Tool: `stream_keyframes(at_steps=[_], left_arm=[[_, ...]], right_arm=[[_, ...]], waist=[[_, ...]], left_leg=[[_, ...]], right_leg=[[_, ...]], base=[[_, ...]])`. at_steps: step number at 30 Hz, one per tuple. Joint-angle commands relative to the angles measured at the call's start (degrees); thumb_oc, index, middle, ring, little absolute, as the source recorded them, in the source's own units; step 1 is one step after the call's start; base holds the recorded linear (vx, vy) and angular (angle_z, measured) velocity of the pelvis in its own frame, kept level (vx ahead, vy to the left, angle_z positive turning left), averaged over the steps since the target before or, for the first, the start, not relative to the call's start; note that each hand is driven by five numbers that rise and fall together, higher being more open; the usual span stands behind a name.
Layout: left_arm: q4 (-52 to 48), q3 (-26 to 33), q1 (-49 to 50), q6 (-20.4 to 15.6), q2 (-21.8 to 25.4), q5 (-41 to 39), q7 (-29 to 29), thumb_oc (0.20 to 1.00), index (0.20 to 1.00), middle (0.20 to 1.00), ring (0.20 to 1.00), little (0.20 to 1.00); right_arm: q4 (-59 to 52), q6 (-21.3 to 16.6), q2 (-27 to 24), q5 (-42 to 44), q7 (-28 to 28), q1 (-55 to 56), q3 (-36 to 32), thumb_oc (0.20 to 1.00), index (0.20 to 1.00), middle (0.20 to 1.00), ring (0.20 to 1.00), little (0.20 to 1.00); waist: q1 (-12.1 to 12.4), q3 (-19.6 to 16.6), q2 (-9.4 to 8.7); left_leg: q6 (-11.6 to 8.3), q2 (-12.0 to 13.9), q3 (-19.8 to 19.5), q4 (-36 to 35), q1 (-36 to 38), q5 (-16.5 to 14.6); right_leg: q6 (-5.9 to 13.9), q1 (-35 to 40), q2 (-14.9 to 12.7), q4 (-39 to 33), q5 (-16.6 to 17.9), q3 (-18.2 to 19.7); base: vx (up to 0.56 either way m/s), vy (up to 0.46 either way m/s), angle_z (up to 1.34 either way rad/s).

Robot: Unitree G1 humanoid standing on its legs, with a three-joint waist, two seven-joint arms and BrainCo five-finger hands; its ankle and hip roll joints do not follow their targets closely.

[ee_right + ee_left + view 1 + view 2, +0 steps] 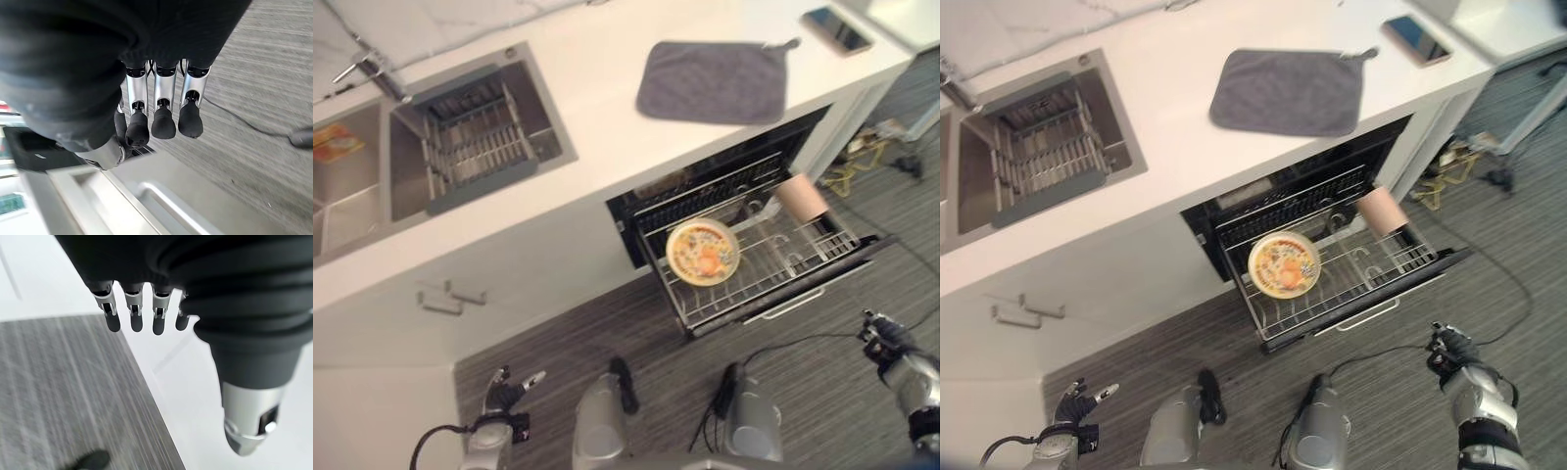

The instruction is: Place the dishes in the dishwasher.

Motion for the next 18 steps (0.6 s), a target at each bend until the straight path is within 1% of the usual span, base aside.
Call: stream_keyframes(at_steps=[1,3,5,6,8,12,14,15,18], left_arm=[[-0.27,-2.29,0.7,-2.07,2.59,-1.44,1.01,1.0,1.0,1.0,1.0,1.0],[-0.87,-2.63,0.84,-1.9,2.63,-2.29,1.51,1.0,1.0,1.0,1.0,1.0],[-1.25,-2.65,0.72,-1.55,2.94,-2.91,1.2,1.0,1.0,1.0,1.0,1.0],[-1.48,-2.75,0.74,-1.69,3.23,-2.55,0.51,1.0,1.0,1.0,1.0,1.0],[-2.33,-4.23,1.41,-2.52,3.57,-2.96,-0.02,1.0,1.0,1.0,1.0,1.0],[-3.73,-5.35,2.59,-3.05,3.4,-3.08,-0.17,1.0,1.0,1.0,1.0,1.0],[-4.41,-5.81,3.19,-3.22,3.31,-2.85,-0.24,1.0,1.0,1.0,1.0,1.0],[-5.74,-6.7,4.14,-3.1,3.45,-3.4,-0.11,1.0,1.0,1.0,1.0,1.0],[-6.98,-7.18,5.24,-3.18,3.58,-3.51,-0.32,1.0,1.0,1.0,1.0,1.0]], right_arm=[[4.53,-2.78,-0.54,3.51,3.19,-0.43,1.63,0.2,0.2,0.2,0.2,0.2],[6.63,-2.73,-0.89,4.26,4.44,-1.78,2.25,0.2,0.2,0.2,0.2,0.2],[7.88,-3.22,-1.08,3.95,5.22,-2.37,2.48,0.2,0.2,0.2,0.2,0.2],[9.31,-3.48,-1.94,3.64,5.92,-3.12,2.77,0.2,0.2,0.2,0.2,0.2],[12.6,-3.37,-5.21,3.02,7.16,-5.73,3.42,0.2,0.2,0.2,0.2,0.2],[16.41,-2.67,-9.37,3.12,10.13,-9.03,3.46,0.2,0.2,0.2,0.2,0.2],[17.39,-3.07,-11.36,1.91,10.17,-10.38,3.49,0.2,0.2,0.2,0.2,0.2],[17.73,-2.93,-13.91,0.6,10.38,-12.44,3.91,0.2,0.2,0.2,0.2,0.2],[18.17,-2.49,-16.75,-0.18,10.76,-15.02,4.74,0.2,0.2,0.2,0.2,0.2]], waist=[[1.04,-2.29,-1.02],[1.72,-1.86,-0.4],[2.06,-1.64,-0.07],[2.39,-1.45,0.4],[3.04,-0.85,1.79],[4.21,-0.28,3.32],[4.58,-0.14,3.92],[4.89,0.06,4.56],[5.36,0.34,5.17]], left_leg=[[-0.71,-1.32,0.48,-1.95,5.23,-4.45],[-0.34,-1.6,0.34,-1.35,4.43,-4.6],[-0.27,-1.72,0.21,-1.03,3.95,-4.64],[-0.36,-1.7,0.12,-0.65,3.38,-4.67],[-0.43,-1.86,-0.06,0.02,2.23,-4.66],[-0.57,-2.14,0.01,0.47,1.1,-4.47],[-0.66,-2.17,0.04,0.94,0.7,-4.59],[-0.78,-2.23,0.17,1.18,0.45,-4.65],[-0.84,-2.32,0.17,1.49,-0.15,-4.62]], right_leg=[[-0.62,-0.38,-0.08,4.63,-3.33,-0.16],[-0.72,-1.35,-1.02,6.16,-3.91,-0.2],[-0.61,-1.96,-1.68,6.93,-4.05,-0.35],[-0.54,-2.49,-2.42,7.52,-4.19,-0.62],[-0.62,-3.91,-3.68,9.0,-4.63,-0.77],[-0.86,-5.28,-4.84,10.49,-5.35,-0.9],[-1.09,-5.78,-5.39,11.26,-5.76,-1.05],[-1.29,-6.18,-5.88,11.9,-6.17,-1.22],[-1.55,-6.89,-6.44,12.65,-6.6,-1.26]], base=[[-0.02,0.015,0.13],[0.0,0.008,0.16],[-0.02,-0.002,0.12],[-0.03,0.003,0.13],[-0.03,0.018,0.14],[-0.02,0.002,0.13],[0.01,-0.001,0.06],[0.02,0.009,0.09],[0.01,0.019,0.06]])
